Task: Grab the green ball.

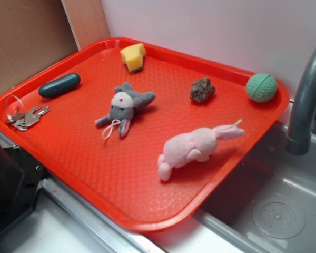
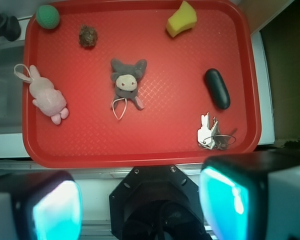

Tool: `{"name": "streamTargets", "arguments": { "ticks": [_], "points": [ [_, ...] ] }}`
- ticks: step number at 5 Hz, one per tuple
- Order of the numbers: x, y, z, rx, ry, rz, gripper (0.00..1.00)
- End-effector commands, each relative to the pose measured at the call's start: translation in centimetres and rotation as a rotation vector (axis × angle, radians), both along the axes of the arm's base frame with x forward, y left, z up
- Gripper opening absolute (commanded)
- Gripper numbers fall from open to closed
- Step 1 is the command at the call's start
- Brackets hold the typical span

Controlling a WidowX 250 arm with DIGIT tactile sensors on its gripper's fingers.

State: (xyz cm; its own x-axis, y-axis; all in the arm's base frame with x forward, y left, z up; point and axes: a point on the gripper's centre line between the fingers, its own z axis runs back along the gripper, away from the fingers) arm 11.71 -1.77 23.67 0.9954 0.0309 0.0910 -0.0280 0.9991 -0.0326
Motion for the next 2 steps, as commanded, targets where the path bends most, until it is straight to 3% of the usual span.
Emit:
{"name": "streamTargets", "arguments": {
  "ticks": [1,2],
  "points": [
    [0.0,0.0,0.0,0.000,0.000,0.000,1.00],
    [4.7,-1.4,-3.5,-0.015,-0.088,-0.155,1.00]
  ]
}}
